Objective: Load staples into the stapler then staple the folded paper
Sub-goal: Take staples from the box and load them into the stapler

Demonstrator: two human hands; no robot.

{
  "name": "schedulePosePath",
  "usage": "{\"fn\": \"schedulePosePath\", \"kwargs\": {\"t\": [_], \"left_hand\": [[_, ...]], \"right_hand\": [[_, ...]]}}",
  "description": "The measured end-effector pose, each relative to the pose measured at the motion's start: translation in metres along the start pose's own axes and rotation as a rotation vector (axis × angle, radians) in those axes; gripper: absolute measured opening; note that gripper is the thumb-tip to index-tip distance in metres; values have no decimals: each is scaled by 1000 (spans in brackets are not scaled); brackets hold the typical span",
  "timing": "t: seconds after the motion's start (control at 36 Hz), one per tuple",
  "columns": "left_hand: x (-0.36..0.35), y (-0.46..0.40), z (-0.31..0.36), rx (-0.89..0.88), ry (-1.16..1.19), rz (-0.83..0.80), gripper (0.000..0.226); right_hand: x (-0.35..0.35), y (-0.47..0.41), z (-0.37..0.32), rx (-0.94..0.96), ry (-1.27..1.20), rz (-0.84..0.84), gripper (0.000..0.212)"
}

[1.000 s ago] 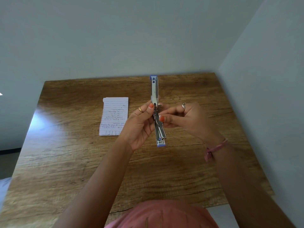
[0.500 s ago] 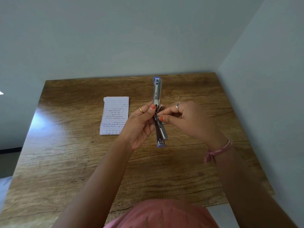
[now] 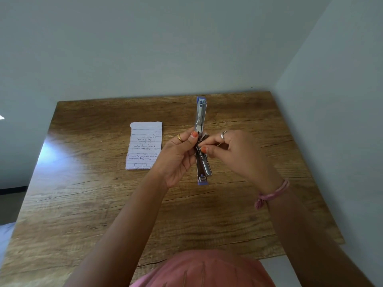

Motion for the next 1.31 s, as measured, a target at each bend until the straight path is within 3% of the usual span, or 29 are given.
{"fn": "schedulePosePath", "kwargs": {"t": [0.81,1.06,1.31], "left_hand": [[-2,-4,0,-19,34,-7,21],[-4,-3,2,-44,56,16,30],[1,-8,8,-64,89,28,26]], "right_hand": [[3,0,2,-41,-2,-44,14],[-1,5,-4,30,105,55,13],[-11,14,-4,134,176,49,20]]}}
Point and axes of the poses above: each hand's wrist, its own y-axis away from the middle knuckle, its own x-axis out of the back of the hand, z = x × y, the point moved 2 cm from there along -y, towards the middle knuckle, and after that the axes turned 4 degrees about z, right-handed, at the moved point
